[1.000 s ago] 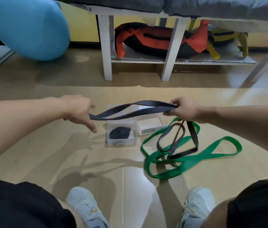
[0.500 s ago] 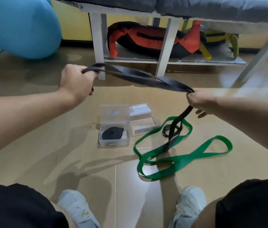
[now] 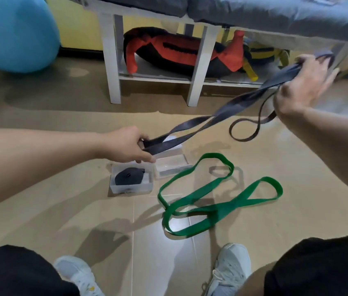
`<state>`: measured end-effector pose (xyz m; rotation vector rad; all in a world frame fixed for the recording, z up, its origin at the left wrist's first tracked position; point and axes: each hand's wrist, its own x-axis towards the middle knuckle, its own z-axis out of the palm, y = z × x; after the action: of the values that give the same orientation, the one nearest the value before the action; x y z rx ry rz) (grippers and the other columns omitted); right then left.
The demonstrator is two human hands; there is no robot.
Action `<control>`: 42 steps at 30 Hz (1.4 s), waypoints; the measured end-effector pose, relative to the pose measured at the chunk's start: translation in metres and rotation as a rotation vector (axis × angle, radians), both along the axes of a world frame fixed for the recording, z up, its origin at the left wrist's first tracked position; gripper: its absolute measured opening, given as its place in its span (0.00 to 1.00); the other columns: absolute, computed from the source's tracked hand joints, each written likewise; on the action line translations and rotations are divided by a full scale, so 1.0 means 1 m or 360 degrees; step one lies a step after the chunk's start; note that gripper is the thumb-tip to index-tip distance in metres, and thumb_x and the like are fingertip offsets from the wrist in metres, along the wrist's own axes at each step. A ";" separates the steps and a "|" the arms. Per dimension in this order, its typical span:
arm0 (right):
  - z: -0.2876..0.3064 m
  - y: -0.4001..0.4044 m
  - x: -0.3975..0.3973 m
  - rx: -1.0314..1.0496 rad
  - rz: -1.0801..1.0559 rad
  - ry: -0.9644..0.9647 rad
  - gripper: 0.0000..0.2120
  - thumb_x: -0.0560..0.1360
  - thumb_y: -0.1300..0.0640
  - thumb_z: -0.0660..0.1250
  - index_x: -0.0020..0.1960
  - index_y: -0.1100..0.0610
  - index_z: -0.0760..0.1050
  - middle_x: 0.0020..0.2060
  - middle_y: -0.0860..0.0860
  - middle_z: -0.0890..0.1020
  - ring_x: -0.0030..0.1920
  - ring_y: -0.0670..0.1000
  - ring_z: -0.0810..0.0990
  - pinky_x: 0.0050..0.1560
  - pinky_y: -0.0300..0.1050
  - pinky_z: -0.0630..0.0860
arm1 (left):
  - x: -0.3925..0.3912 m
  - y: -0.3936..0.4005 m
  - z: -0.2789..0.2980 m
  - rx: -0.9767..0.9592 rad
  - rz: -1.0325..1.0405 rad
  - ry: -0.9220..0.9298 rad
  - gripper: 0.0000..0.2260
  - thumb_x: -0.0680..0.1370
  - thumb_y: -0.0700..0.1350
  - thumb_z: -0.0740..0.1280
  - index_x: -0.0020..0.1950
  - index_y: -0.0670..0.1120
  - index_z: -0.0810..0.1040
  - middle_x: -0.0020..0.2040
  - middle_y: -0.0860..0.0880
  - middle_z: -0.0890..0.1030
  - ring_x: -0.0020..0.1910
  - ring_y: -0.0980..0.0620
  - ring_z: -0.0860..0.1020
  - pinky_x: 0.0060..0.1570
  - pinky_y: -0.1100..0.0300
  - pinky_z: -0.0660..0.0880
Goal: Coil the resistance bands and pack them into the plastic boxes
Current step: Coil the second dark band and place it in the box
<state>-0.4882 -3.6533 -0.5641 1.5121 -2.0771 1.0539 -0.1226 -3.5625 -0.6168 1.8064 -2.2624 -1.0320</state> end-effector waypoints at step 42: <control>-0.105 0.081 0.174 0.2020 0.1720 -0.0543 0.17 0.70 0.51 0.79 0.57 0.52 0.82 0.51 0.47 0.86 0.54 0.48 0.83 0.60 0.43 0.76 | -0.004 0.013 0.012 0.0113 0.0245 0.0915 0.05 0.75 0.36 0.75 0.44 0.41 0.80 0.31 0.49 0.79 0.31 0.53 0.77 0.36 0.59 0.79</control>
<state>-0.3146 -3.5727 -0.6689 3.4985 -2.1751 0.0049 -0.1263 -3.5496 -0.6046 1.4277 -1.7384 -1.3919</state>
